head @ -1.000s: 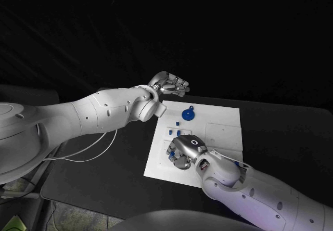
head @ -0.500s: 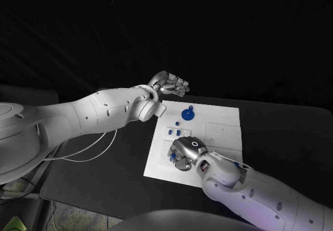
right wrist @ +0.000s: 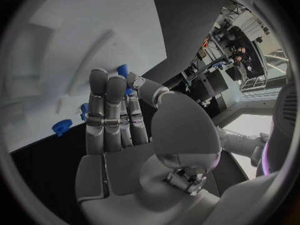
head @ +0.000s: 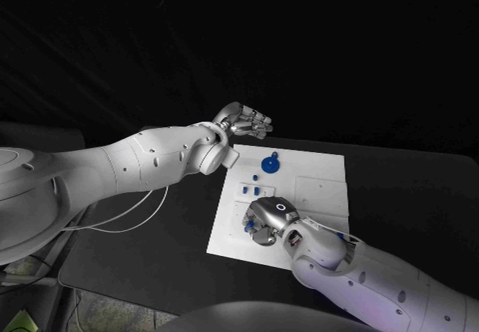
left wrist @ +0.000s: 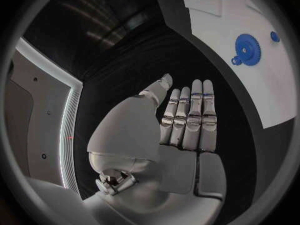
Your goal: Assemble the parts on the task board
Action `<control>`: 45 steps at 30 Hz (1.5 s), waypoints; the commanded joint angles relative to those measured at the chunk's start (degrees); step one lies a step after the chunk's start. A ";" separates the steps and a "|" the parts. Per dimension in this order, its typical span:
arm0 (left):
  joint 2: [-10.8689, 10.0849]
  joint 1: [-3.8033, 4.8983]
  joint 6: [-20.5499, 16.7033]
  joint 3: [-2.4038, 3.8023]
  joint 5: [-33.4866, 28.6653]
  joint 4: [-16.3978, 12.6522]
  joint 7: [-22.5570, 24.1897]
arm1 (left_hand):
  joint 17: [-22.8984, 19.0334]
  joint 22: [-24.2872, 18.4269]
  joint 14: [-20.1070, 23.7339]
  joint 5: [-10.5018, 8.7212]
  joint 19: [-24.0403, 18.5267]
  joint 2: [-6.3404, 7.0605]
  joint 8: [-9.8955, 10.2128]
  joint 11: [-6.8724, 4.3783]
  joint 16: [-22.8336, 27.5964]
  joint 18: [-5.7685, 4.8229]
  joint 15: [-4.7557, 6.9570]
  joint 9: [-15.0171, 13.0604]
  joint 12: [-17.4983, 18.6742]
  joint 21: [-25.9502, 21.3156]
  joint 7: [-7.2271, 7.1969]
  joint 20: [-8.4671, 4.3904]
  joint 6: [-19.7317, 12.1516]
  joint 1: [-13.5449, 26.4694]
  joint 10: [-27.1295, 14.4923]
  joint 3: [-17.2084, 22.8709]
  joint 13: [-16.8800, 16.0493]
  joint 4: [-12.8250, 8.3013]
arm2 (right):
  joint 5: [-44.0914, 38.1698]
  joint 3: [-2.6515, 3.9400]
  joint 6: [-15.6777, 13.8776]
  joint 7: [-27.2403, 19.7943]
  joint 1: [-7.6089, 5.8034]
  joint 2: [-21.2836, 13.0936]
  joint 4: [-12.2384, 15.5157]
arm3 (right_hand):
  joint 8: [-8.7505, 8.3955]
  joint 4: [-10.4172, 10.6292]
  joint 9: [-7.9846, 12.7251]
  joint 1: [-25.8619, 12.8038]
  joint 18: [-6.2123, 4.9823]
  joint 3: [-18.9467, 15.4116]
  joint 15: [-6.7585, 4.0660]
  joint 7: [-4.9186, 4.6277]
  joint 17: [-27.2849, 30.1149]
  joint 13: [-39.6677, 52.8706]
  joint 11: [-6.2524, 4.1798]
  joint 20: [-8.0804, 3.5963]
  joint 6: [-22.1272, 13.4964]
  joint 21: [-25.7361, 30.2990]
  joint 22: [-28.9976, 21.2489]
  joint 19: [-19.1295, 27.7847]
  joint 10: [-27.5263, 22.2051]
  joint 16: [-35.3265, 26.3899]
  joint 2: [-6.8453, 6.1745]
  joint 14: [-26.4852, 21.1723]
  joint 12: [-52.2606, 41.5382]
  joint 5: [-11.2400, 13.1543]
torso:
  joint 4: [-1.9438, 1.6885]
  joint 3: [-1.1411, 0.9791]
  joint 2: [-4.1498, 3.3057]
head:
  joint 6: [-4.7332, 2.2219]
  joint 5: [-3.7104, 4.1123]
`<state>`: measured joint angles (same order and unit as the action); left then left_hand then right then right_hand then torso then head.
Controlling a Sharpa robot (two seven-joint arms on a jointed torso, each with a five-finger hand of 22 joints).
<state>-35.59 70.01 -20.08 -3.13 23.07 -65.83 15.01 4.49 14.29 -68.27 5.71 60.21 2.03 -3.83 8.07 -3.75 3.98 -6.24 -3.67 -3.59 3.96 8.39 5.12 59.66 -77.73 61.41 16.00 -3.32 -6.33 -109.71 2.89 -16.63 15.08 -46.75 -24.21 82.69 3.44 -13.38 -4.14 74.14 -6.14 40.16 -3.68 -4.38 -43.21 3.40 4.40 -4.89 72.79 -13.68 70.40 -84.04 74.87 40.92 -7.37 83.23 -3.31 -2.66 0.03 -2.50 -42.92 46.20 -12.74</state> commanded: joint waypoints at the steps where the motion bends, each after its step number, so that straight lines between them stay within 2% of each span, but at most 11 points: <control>1: 0.04 0.07 0.72 0.04 -0.18 -0.04 0.29 | 0.05 -0.06 0.39 -0.38 0.25 -0.56 -0.30 0.06 0.18 -0.12 -0.06 0.05 0.16 0.25 -0.02 0.06 -0.39 0.12 -0.12 0.00 -0.03 0.30 | -0.96 -0.04 1.06 0.14 0.08 0.01 -0.22 | 0.25 -0.22 -0.05 0.05 -0.86 -0.08 -0.29 -0.05 -0.05 0.22 -3.03 -0.52 0.32 0.20 0.05 -1.68 3.78 -0.33 0.59 0.12 -0.22 -0.10 | -0.01 0.03 -0.01 | -0.02 -0.04; 4: 0.05 0.07 0.72 0.04 -0.18 -0.03 0.27 | 0.05 -0.06 0.39 -0.38 0.25 -0.56 -0.30 0.06 0.18 -0.12 -0.06 0.05 0.16 0.25 -0.02 0.06 -0.39 0.12 -0.12 0.00 -0.03 0.30 | -1.16 -0.14 1.30 0.23 0.07 0.23 -0.46 | 0.24 -0.29 -0.04 0.03 -0.83 -0.07 -0.29 -0.05 -0.09 0.22 -3.02 -0.51 0.30 0.25 0.16 -1.66 3.79 -0.32 0.62 0.12 -0.22 -0.10 | 0.04 0.04 0.01 | -0.06 -0.15; 12: 0.13 0.08 0.75 0.04 -0.18 0.04 0.23 | 0.07 -0.62 0.40 -0.41 0.35 -0.65 -0.30 0.06 0.17 -0.11 -0.07 0.05 0.15 0.27 0.01 0.08 -0.47 0.15 -0.17 -0.13 -0.04 0.34 | -1.49 -1.07 2.18 0.46 0.06 0.79 -0.75 | 0.24 -0.30 -0.04 0.00 -0.80 -0.09 -0.28 -0.06 -0.11 0.22 -3.03 -0.50 0.29 0.28 0.22 -1.66 3.79 -0.32 0.64 0.11 -0.23 -0.10 | -0.01 0.02 -0.02 | -0.21 -0.04; 23: 0.22 0.08 0.79 0.04 -0.18 0.08 0.18 | 0.07 -0.62 0.40 -0.41 0.35 -0.65 -0.30 0.06 0.17 -0.11 -0.07 0.05 0.15 0.27 0.01 0.08 -0.47 0.15 -0.17 -0.13 -0.04 0.34 | -1.97 -1.93 3.36 0.86 0.05 1.79 -1.35 | 0.24 -0.38 -0.04 -0.02 -0.76 -0.14 -0.28 -0.07 -0.14 0.22 -3.01 -0.51 0.26 0.36 0.35 -1.64 3.75 -0.35 0.71 0.09 -0.22 -0.10 | -0.03 -0.02 -0.01 | -0.24 0.06; 33: 0.14 0.08 0.82 0.03 -0.18 0.06 0.13 | 0.07 -0.62 0.40 -0.41 0.35 -0.65 -0.30 0.06 0.17 -0.11 -0.07 0.05 0.15 0.27 0.01 0.08 -0.47 0.15 -0.17 -0.13 -0.04 0.34 | -1.55 -2.76 2.49 0.89 0.06 1.98 -2.02 | 0.18 -0.60 0.08 -0.06 -0.82 0.05 -0.18 -0.32 0.07 0.19 -2.72 -0.46 -0.49 0.62 0.61 -1.52 2.89 -0.68 0.65 -0.01 -0.18 -0.14 | 0.01 0.03 -0.01 | -0.13 -0.02; 38: 0.04 0.08 0.82 0.03 -0.18 0.02 0.09 | 0.07 -0.62 0.40 -0.41 0.35 -0.65 -0.30 0.06 0.17 -0.11 -0.07 0.05 0.15 0.27 0.01 0.08 -0.47 0.15 -0.17 -0.13 -0.04 0.34 | -0.40 -2.85 1.02 0.42 0.06 1.77 -2.11 | 0.12 -0.55 0.31 -1.17 -1.37 -1.87 0.29 -0.95 0.32 0.18 -2.08 0.03 -2.55 0.61 0.92 -1.55 0.62 -0.51 -1.13 0.02 -0.16 -4.96 | 0.01 -0.02 -0.01 | -0.01 -0.12; 40: 0.01 0.08 0.82 0.03 -0.18 0.01 0.08 | 0.07 -0.62 0.40 -0.41 0.35 -0.65 -0.30 0.06 0.17 -0.11 -0.07 0.05 0.15 0.27 0.01 0.08 -0.47 0.15 -0.17 -0.13 -0.04 0.34 | 0.06 -2.86 0.53 0.20 0.06 1.68 -2.09 | 0.12 -0.50 0.39 -1.70 -1.61 -3.32 0.71 -1.36 0.37 0.06 -1.37 0.37 -4.07 0.73 0.86 -1.62 -2.03 -0.34 -1.86 0.03 -0.13 -7.05 | 0.01 -0.02 -0.01 | -0.01 -0.12; 45: -0.07 0.08 0.88 0.03 -0.18 0.00 -0.04 | 0.08 -0.92 0.43 -0.42 0.41 -0.64 -0.28 0.08 0.17 -0.11 -0.08 0.05 0.16 0.28 0.01 0.09 -0.56 0.16 -0.23 -0.20 -0.03 0.42 | 1.35 -2.88 -0.96 -0.58 0.06 1.55 -2.09 | 0.19 -0.72 0.38 -2.61 -2.44 -5.52 1.70 -1.90 1.00 0.02 0.05 1.46 -5.80 1.61 0.59 -0.54 -7.43 -0.56 -3.34 -0.92 -0.16 -8.98 | 0.01 -0.03 -0.01 | -0.11 -0.15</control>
<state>-35.69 70.01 -19.98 -3.14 23.07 -65.73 14.76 4.49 13.42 -68.27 5.50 60.21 1.84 -3.83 8.07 -3.75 3.99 -6.24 -3.67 -3.59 3.96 8.39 5.12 59.66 -77.54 61.41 15.77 -3.32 -6.11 -110.33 0.15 -18.05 15.47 -46.97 -22.62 80.68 3.31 -14.04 -3.76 71.51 -8.37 34.94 -2.36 -6.16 -42.34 3.65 4.22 -3.78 67.35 -12.25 71.10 -84.00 68.32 40.49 -10.06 82.49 -3.71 -11.38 0.03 -2.52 -42.93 46.19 -12.86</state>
